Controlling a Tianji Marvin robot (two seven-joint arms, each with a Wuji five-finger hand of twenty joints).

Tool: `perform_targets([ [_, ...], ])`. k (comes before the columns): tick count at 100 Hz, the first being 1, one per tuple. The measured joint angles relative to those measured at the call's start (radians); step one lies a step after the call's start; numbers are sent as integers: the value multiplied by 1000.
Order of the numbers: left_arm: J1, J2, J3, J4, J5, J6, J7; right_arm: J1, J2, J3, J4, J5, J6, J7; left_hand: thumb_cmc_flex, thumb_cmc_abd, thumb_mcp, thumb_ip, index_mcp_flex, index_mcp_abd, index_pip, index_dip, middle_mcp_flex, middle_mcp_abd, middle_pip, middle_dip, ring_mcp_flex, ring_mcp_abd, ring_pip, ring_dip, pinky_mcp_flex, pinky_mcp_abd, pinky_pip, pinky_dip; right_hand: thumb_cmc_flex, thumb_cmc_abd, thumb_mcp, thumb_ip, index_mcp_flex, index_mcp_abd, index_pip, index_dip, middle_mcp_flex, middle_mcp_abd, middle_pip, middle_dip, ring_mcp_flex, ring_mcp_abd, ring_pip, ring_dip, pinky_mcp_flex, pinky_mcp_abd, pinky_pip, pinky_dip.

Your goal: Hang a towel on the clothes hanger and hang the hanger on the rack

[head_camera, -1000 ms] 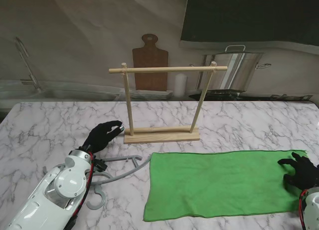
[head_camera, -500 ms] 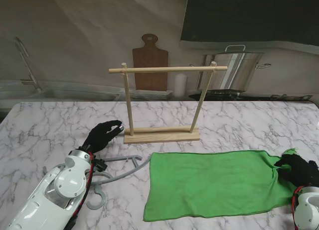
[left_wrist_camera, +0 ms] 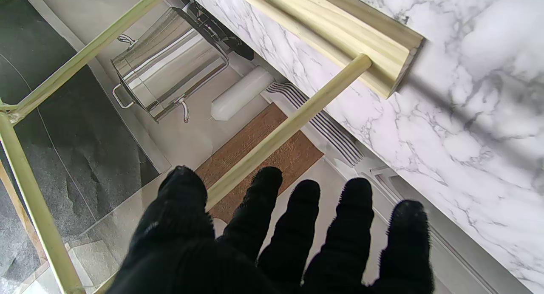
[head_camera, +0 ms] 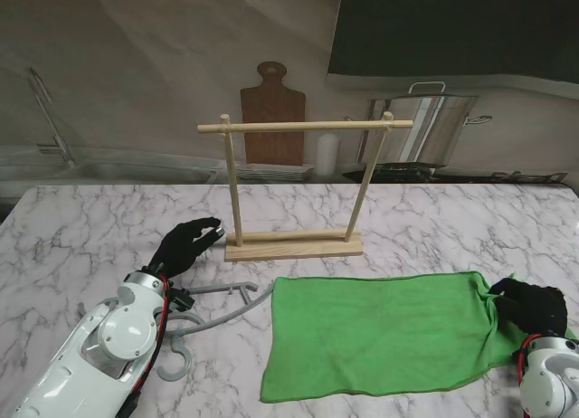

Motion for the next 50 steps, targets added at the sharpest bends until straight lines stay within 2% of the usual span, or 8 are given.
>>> perform_targets([
  [9,0,0,-1,1,0,-2,1,-11,-1,0,-28,-2,7,9,0,0,0,0,0,0,0,0,0,0,0,0,0,0,0,0,0,0,0,0,22,1,0,0,0,37,0,26,28,35,88,57,39,28,68,70,0,18,35,1],
  [27,0,0,-2,1,0,-2,3,-33,-5,1,-86,-3,14,26,0,0,0,0,0,0,0,0,0,0,0,0,0,0,0,0,0,0,0,0,36,2,1,2,0,77,-2,39,67,74,202,135,100,69,184,164,4,45,86,1],
  [36,1,0,-2,1,0,-2,3,-47,-5,4,-124,-13,13,43,0,0,0,0,0,0,0,0,0,0,0,0,0,0,0,0,0,0,0,0,37,2,10,2,0,103,-2,42,92,81,242,170,140,89,251,200,38,65,125,2],
  [50,1,0,-3,1,0,-3,3,-71,-5,9,-202,-16,11,94,0,0,0,0,0,0,0,0,0,0,0,0,0,0,0,0,0,0,0,0,61,2,13,2,0,145,3,50,104,92,257,196,176,112,290,216,63,76,151,18],
])
